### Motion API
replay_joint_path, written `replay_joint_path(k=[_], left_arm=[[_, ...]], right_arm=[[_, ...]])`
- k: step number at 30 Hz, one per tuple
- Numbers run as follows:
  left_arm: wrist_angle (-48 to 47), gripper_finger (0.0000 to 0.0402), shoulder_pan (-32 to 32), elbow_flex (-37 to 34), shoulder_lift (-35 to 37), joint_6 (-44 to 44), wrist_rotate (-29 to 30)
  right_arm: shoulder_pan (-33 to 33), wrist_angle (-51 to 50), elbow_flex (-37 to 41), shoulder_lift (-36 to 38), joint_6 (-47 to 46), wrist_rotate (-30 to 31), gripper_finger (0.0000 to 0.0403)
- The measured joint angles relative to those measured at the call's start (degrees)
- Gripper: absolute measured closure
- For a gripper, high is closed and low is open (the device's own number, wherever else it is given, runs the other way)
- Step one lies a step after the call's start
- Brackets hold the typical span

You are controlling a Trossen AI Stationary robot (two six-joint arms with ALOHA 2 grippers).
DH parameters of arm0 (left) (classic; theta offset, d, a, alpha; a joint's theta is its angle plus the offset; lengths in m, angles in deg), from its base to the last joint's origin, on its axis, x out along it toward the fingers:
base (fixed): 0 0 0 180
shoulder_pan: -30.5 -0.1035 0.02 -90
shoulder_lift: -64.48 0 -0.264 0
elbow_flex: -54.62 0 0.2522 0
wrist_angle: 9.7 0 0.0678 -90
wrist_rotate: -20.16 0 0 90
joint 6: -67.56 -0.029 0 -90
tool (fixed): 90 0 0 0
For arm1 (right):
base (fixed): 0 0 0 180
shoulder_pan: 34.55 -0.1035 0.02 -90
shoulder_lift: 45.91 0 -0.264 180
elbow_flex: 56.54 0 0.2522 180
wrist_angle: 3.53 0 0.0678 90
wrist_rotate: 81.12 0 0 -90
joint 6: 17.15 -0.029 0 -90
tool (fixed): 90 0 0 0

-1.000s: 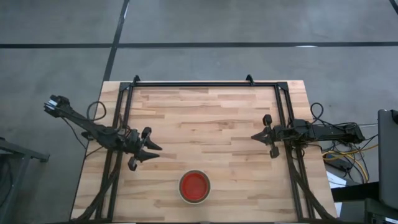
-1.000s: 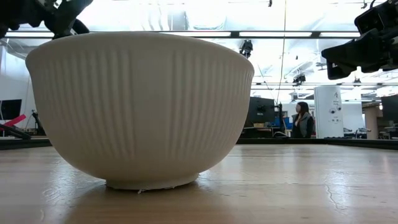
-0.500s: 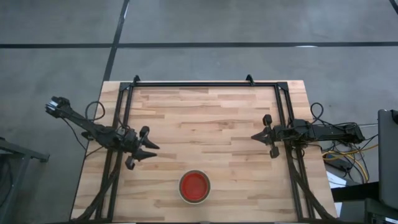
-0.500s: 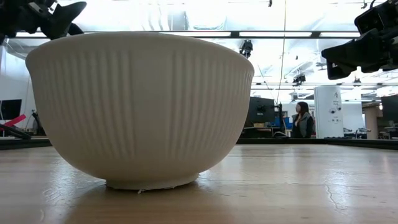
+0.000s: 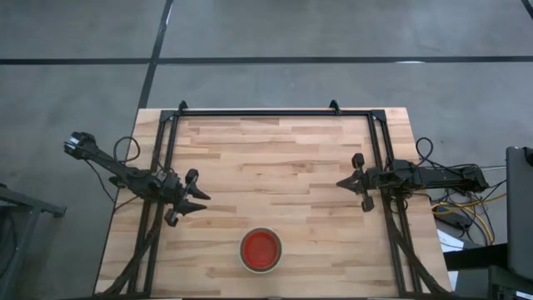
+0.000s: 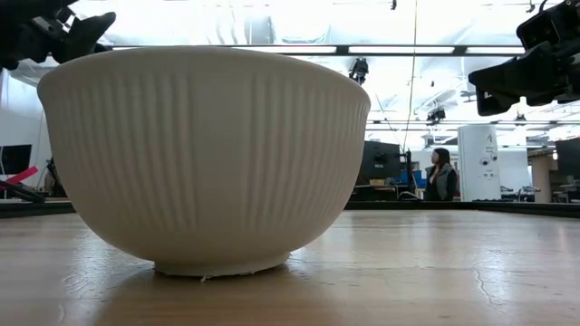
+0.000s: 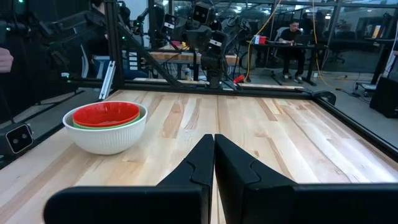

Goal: Nest bowls inside each other
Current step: Return to Home Position

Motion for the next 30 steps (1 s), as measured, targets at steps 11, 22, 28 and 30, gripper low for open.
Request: replay_joint_path(k=[11,22,28,30], left_arm=[[-0.83,0.0254,-0.02,-2.18,2.24,-0.52,-0.31],[-9.5,0.0254,-0.02,-2.2,2.24,-1.55,-0.45],[-15.16,0.0254,-0.02,-2.23,2.24,-0.08,-0.42],[-16.75,0.0254,-0.02,-2.25,2.24,0.09,-0.42]], right_arm=[[0.0,0.0,0.0,0.0,-0.01,-0.01,0.0394],[0.0,0.0,0.0,0.01,-0.02,-0.01,0.0394],[-0.01,0.0,0.0,0.0,-0.02,-0.01,0.0394],[-0.01,0.0,0.0,0.02,-0.01,-0.01,0.0394]])
